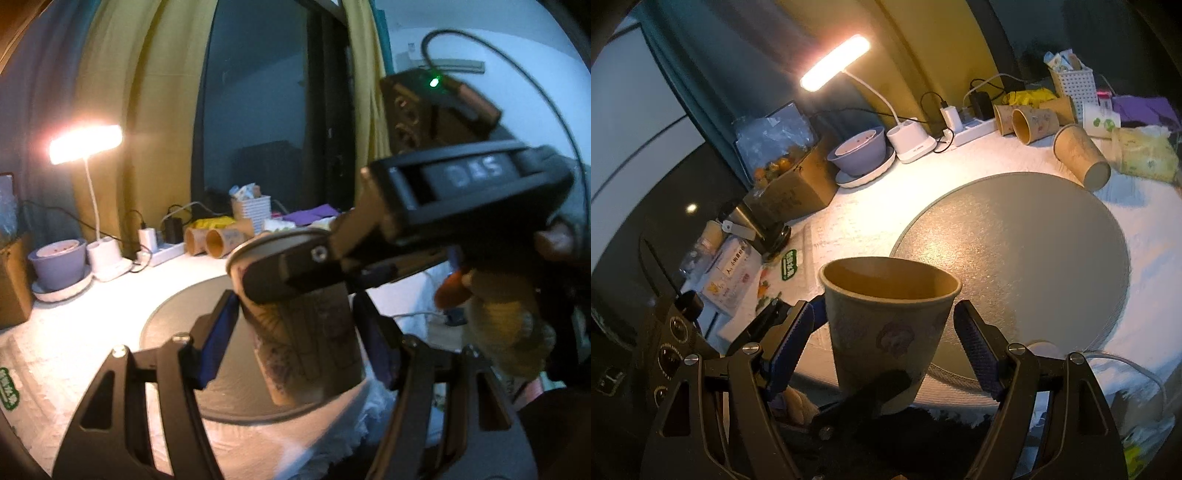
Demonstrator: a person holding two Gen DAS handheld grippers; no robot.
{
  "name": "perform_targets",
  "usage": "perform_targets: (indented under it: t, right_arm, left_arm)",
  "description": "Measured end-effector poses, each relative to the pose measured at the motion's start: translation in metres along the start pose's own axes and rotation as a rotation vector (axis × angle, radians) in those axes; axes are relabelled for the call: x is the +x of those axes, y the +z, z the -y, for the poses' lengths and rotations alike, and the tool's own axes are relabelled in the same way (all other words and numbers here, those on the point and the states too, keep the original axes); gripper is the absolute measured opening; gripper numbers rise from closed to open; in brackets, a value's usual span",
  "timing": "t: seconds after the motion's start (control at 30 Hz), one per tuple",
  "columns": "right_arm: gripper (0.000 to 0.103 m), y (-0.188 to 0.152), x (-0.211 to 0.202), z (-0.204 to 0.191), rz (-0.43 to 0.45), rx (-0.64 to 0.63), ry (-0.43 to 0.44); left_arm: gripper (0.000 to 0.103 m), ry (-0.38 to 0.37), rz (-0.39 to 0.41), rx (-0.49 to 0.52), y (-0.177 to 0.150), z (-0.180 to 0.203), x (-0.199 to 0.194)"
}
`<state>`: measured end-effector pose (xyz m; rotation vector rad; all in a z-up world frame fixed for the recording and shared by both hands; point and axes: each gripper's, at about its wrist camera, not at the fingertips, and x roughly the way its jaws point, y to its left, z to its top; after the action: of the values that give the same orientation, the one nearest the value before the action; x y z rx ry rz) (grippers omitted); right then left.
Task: Flip cup upright
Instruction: 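Grasp the cup with the right gripper while the left gripper opens and releases it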
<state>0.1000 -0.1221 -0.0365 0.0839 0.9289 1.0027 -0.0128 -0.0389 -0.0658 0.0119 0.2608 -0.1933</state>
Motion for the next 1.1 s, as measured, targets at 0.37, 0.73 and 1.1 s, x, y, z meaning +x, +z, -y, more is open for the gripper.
perform_targets:
  t: [0.37, 0.73, 1.1]
  right_arm:
    - [0.074, 0.004, 0.000, 0.021, -0.017, 0.081, 0.089]
    - [0.070, 0.009, 0.015, 0.026, -0.049, 0.074, 0.083]
    - [0.070, 0.036, 0.028, 0.038, -0.006, 0.030, -0.018]
  left_arm:
    - [0.065, -0.024, 0.010, 0.009, 0.000, 0.001, 0.003]
    - [0.075, -0.042, -0.065, -0.071, -0.004, -0.010, 0.018]
    - [0.084, -0.050, -0.152, -0.139, -0.008, -0.034, 0.046]
